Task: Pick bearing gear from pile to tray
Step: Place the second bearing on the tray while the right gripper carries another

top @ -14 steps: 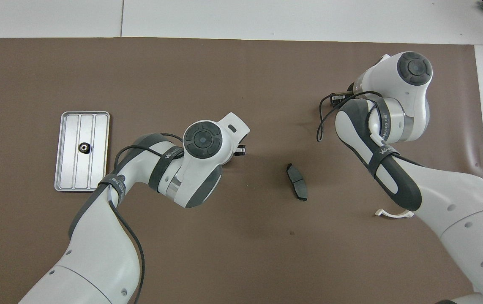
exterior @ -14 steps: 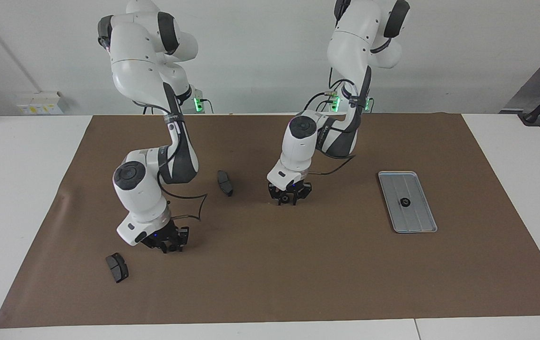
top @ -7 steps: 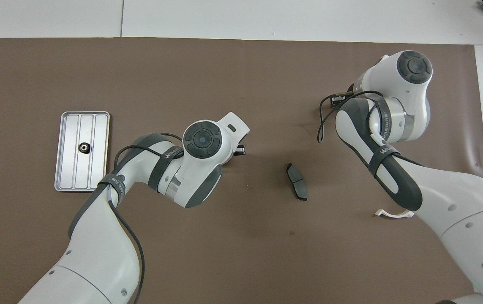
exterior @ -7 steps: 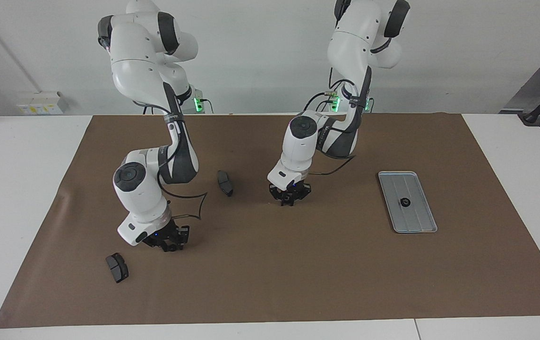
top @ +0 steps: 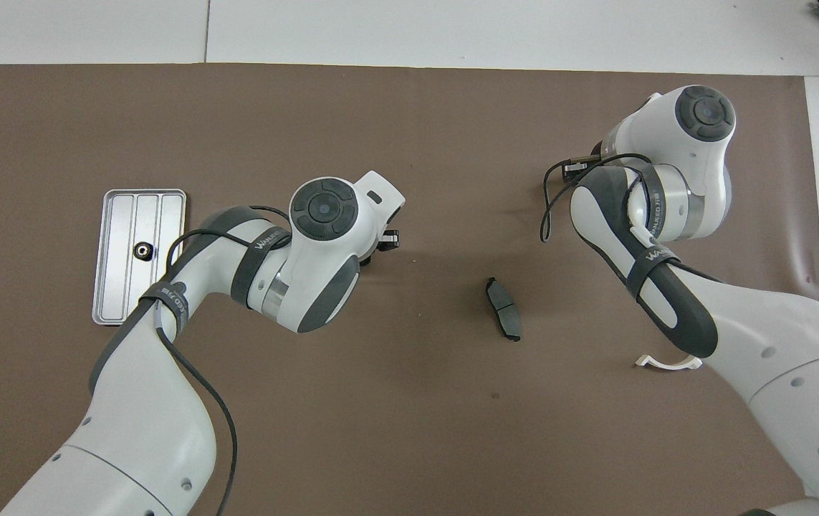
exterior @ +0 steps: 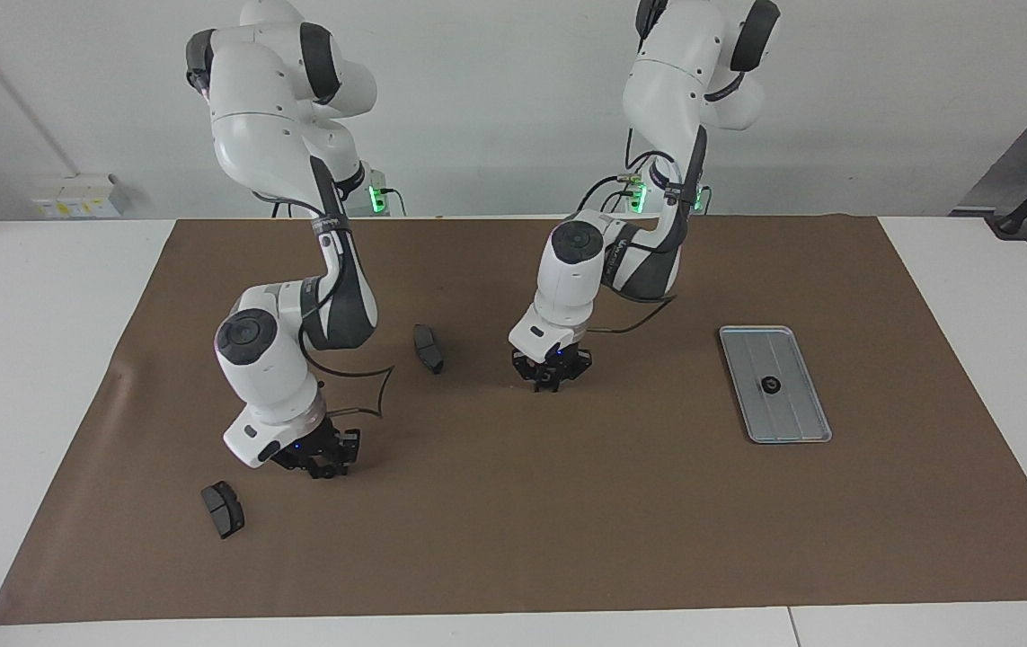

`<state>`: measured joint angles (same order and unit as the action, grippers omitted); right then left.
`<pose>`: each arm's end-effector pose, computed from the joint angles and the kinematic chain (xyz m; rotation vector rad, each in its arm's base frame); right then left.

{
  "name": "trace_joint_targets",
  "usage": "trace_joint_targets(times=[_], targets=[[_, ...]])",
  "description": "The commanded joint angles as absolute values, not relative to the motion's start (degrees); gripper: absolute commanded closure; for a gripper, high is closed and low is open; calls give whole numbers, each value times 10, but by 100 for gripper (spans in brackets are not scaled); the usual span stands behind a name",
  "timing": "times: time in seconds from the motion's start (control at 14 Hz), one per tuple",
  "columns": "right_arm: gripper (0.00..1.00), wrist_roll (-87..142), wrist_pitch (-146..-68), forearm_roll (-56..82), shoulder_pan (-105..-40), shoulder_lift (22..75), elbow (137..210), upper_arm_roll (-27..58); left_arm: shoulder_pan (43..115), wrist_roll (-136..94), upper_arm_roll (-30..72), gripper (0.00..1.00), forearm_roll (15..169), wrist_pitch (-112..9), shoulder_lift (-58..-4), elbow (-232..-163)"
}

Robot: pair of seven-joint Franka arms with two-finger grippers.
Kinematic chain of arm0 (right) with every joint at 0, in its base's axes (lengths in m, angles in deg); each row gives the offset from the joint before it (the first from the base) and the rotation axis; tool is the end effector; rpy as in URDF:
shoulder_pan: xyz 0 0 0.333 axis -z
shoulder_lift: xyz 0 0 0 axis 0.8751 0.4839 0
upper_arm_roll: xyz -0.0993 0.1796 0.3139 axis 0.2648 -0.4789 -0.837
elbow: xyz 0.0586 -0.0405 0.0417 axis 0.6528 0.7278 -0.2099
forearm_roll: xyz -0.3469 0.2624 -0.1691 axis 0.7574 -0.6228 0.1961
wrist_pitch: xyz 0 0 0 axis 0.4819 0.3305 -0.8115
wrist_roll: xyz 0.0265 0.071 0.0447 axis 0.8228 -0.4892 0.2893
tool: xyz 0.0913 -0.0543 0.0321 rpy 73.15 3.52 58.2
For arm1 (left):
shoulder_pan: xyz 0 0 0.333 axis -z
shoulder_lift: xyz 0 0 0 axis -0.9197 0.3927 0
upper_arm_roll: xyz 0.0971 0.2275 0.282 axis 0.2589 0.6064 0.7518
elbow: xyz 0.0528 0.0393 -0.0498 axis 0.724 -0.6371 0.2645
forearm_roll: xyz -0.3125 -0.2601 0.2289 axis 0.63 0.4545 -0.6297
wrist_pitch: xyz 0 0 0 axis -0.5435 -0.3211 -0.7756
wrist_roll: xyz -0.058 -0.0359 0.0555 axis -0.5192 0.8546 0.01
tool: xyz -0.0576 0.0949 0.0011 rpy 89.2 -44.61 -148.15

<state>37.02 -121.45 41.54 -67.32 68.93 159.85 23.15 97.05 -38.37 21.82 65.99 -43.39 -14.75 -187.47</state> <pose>0.8047 0.0821 0.2916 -3.1081 -0.0889 -0.1706 0.6438 -0.3990 0.3250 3.0975 0.0168 0.0955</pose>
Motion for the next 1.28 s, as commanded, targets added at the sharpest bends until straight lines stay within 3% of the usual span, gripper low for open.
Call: trace_joint_targets(times=[0.0,0.5,0.78,1.21], targets=[[100,355,-1211,399,-666,689,1603,223,922,-378,216,100,650,-408,-152,-1859],[100,420,-1161,399,-686,641,1597,221,741,-139,214,100,656,-384,-250,-1953],[100,554,-1112,399,-766,595,1592,221,673,-9,215,100,656,-384,-287,-2015],[100,784,-1150,399,-886,602,1588,204,633,103,216,100,656,-385,-345,-2107]])
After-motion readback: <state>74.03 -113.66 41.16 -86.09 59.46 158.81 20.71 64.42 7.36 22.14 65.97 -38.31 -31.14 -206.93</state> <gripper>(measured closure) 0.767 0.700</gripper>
